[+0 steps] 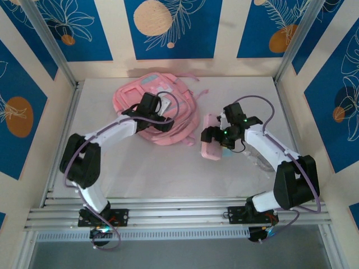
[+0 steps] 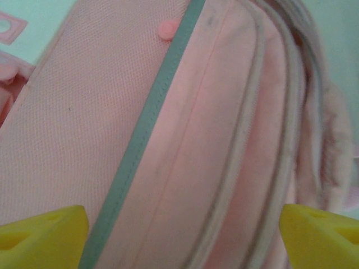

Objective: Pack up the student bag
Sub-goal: Pick up the pencil case from the bottom-center of the table, then open the student bag at the center of the table.

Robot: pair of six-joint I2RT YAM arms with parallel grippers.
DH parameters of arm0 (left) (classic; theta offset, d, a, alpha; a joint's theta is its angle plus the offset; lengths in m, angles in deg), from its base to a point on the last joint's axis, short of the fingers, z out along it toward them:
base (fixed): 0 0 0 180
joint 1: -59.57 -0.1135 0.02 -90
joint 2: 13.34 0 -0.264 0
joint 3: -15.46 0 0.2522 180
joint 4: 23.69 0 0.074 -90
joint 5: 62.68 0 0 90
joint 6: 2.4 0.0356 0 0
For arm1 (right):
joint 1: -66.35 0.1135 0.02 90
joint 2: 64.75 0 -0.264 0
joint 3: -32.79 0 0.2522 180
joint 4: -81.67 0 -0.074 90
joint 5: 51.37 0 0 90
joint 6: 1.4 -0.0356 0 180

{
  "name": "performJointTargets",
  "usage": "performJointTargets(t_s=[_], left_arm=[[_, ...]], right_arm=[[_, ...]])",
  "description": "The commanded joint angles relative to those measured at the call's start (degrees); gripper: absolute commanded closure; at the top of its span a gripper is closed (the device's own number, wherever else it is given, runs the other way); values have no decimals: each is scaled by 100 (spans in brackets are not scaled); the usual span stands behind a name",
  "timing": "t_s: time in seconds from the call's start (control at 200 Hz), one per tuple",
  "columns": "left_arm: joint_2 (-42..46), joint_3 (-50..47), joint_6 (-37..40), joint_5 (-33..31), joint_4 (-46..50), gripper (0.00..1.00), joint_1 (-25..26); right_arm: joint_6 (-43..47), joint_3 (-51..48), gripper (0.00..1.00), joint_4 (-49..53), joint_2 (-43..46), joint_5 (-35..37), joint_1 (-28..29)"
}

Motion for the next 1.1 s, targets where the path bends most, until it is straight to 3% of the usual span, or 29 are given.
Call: performJointTargets(t_s=[0.0, 0.145, 0.255, 0.325, 0.375, 0.395, 0.555, 0.79, 1.095], left_arm=[[-495, 496, 401, -388, 484, 15, 28], [-907, 706, 501, -609, 577, 23, 17], [-1072, 714, 541, -537, 592, 42, 2], [-1124, 763, 519, -351, 698, 63, -15], [-1110, 801, 456, -196, 794, 94, -16], [-1088, 818, 398, -146, 833, 100, -18], [-568, 896, -349, 643, 850, 100, -221], [125, 1118, -2067, 2417, 229, 100, -1171], [27, 1594, -2622, 3193, 86, 100, -1421]], right_arm=[[-222, 275, 24, -292, 11, -469, -194], [-286, 348, 24, -431, 1, -567, -340], [-253, 383, 24, -438, -16, -637, -400], [-226, 392, 24, -418, -33, -651, -453], [-225, 401, 25, -408, -33, -686, -500], [-225, 409, 25, -407, -34, -682, -509], [-266, 527, 27, -428, -88, -653, -528], [-603, 886, 26, -812, -521, -827, -160], [-1312, 2656, 26, -1028, -2247, -566, 801]])
